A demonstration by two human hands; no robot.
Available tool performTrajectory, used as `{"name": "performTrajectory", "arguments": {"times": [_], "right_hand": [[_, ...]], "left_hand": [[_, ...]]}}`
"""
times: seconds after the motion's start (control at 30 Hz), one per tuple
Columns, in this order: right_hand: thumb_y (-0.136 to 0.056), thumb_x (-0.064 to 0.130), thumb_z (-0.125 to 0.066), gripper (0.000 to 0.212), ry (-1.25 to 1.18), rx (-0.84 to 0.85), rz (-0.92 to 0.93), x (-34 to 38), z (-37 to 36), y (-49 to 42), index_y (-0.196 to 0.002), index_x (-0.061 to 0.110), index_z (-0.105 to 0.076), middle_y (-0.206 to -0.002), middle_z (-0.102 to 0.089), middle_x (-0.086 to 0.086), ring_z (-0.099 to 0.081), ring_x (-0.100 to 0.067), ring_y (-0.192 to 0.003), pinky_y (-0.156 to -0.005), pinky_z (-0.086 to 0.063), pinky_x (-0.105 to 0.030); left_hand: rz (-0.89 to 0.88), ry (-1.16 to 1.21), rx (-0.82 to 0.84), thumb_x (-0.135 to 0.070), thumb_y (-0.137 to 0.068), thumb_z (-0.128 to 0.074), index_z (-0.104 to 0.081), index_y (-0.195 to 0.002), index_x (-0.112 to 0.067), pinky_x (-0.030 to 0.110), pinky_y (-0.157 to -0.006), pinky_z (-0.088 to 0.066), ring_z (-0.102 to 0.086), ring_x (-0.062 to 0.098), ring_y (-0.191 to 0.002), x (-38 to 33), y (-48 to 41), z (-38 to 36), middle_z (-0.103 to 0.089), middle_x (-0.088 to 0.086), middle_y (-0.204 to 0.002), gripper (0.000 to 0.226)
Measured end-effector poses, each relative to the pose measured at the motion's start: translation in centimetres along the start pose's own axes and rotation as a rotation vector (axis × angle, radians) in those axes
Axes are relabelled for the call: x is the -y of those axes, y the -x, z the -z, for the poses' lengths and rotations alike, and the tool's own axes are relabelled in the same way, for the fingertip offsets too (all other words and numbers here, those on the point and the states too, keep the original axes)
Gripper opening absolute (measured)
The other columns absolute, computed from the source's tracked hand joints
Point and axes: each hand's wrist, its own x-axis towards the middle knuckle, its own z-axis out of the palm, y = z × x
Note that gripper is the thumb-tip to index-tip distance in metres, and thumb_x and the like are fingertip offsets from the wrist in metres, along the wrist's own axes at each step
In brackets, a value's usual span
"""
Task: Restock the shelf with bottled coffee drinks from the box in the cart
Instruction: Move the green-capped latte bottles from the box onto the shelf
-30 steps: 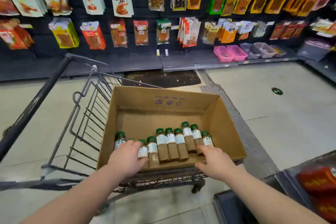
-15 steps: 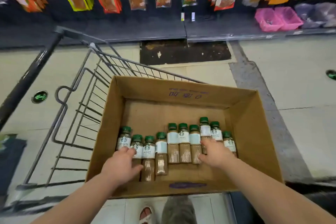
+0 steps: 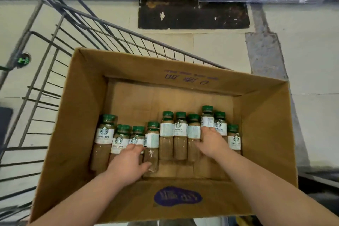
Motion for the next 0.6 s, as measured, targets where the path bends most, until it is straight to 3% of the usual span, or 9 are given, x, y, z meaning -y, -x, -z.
{"name": "performTrajectory", "arguments": {"times": [0.3, 0.43, 0.6], "right_hand": [[-0.085, 0.029, -0.063, 0.075, -0.201, -0.057, -0.132, -1.5, 0.1, -5.6, -0.144, 0.004, -0.022, -0.141, -0.038, -0.018, -0.041, -0.032, -0.129, -0.102, -0.038, -0.038], [-0.085, 0.029, -0.066, 0.091, -0.234, -0.109, -0.180, -1.1, -0.5, -6.9, -0.149, 0.004, -0.007, -0.145, -0.034, -0.019, -0.041, -0.033, -0.130, -0.103, -0.039, -0.040], [-0.081, 0.042, -0.069, 0.083, -0.277, -0.158, -0.276, -1.4, -0.3, -8.5, -0.141, 0.002, -0.027, -0.137, -0.038, -0.020, -0.043, -0.036, -0.124, -0.102, -0.041, -0.043]], "left_hand": [[-0.051, 0.060, -0.001, -0.045, -0.092, -0.052, -0.031, -0.144, -0.022, 0.030, -0.107, -0.036, -0.039, 0.017, -0.133, -2.2, -4.2, -1.8, -0.033, -0.001, -0.149, 0.061], [-0.070, 0.139, -0.036, -0.040, -0.091, -0.055, -0.028, -0.146, -0.021, 0.031, -0.107, -0.036, -0.038, 0.018, -0.134, -3.6, -6.2, -2.0, -0.029, 0.000, -0.151, 0.064], [-0.069, 0.186, -0.135, -0.036, -0.090, -0.058, -0.028, -0.146, -0.017, 0.032, -0.106, -0.034, -0.036, 0.020, -0.133, -4.7, -9.0, -1.4, -0.033, 0.004, -0.147, 0.066]]}}
